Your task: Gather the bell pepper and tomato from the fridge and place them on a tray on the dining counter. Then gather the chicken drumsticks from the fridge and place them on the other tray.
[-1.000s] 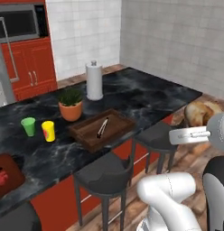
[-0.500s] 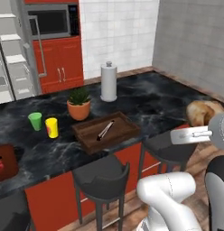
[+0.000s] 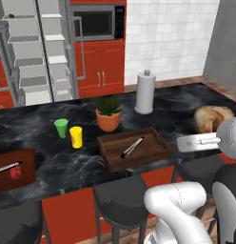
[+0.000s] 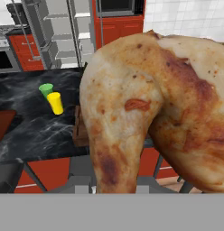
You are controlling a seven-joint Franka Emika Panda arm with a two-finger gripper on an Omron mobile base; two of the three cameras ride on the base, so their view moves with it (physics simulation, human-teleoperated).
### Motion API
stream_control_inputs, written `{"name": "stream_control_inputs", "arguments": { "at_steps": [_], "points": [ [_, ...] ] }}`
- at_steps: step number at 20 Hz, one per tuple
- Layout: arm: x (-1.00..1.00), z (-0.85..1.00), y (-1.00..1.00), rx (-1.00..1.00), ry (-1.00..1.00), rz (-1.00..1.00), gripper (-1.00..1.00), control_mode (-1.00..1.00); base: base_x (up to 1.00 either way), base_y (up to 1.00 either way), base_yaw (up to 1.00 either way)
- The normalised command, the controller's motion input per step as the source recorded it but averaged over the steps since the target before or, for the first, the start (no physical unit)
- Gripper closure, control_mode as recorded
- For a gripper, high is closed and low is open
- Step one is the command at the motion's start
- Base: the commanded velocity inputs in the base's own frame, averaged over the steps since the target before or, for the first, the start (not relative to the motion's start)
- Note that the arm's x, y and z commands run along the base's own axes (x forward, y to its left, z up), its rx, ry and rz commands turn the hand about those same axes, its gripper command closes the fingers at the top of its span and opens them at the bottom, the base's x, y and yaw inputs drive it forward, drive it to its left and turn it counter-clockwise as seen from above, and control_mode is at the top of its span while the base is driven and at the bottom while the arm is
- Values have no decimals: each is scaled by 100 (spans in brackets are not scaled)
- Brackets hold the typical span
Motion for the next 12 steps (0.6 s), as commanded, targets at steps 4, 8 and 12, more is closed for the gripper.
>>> {"name": "stream_control_inputs", "arguments": {
  "at_steps": [4, 8, 12],
  "points": [
    [0, 0, 0, 0, 0, 0, 100, 100, 93, -22, 40],
    [24, -3, -8, 1, 0, 6, 100, -100, 64, -23, 25],
    [100, -25, -9, -2, 15, 11, 100, -100, 0, 0, 0]
  ]
}}
